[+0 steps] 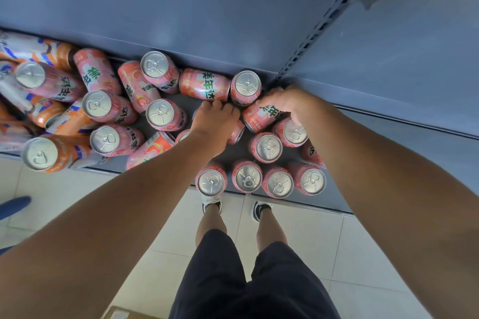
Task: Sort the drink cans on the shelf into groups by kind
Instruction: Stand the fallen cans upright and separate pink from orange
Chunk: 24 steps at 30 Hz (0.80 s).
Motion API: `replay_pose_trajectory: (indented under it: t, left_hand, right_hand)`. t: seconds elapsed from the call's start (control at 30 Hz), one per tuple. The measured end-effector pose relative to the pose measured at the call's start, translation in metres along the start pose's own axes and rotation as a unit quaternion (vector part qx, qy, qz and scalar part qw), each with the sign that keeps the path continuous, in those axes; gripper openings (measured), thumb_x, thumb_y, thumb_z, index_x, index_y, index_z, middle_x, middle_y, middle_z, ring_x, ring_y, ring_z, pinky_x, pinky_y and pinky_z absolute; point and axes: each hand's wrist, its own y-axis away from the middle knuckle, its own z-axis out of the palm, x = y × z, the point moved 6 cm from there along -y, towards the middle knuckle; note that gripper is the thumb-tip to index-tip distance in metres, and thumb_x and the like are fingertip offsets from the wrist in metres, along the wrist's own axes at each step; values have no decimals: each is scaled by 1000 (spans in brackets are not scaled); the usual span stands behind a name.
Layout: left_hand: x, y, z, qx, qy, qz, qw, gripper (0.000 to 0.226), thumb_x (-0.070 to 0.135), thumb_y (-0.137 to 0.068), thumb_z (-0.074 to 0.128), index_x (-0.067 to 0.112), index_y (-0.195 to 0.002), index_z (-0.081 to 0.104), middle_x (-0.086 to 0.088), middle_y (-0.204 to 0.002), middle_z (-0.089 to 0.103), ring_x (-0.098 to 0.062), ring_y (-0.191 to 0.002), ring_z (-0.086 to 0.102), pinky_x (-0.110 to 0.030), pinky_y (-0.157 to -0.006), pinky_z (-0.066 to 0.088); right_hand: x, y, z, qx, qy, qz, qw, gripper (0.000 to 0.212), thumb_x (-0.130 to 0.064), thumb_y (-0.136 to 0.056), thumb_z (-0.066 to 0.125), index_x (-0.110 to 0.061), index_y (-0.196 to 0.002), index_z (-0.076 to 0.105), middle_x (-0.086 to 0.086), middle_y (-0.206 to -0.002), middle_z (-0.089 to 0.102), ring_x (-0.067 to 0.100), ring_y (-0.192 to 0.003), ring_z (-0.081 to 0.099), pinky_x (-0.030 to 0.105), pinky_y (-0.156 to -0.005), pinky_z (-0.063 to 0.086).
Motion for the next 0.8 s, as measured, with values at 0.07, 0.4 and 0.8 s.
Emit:
replay_pose_trajectory:
  t: [0.07, 0.4, 0.8]
  left_hand:
    - [-2, 4, -4, 16, 35, 11, 999, 70, 27, -75, 77, 11, -132, 41, -7, -131, 54, -29, -124, 49, -40, -97, 43]
    - [3, 33, -24, 13, 306, -17, 952, 77, 17, -76, 73, 19, -141, 32, -7, -138, 49, -31, -123, 51, -47, -91, 49]
    - [12, 45, -18, 39, 223, -50, 973, 75, 44, -86, 69, 20, -146, 33, -2, -143, 50, -29, -127, 51, -44, -105, 34]
  right_hand:
    - [-2, 3, 0, -22, -4, 0, 1000, 95, -47, -36, 91, -7, -116, 58, 6, -117, 63, 26, -111, 61, 37, -97, 50]
    - [21, 47, -26, 195, -16, -116, 974, 66, -16, -72, 83, -13, -125, 43, 8, -122, 41, 31, -113, 51, 38, -93, 47]
    - [23, 58, -28, 235, 69, -164, 956, 54, -22, -85, 74, -16, -130, 45, 10, -131, 46, 37, -112, 57, 45, -88, 49]
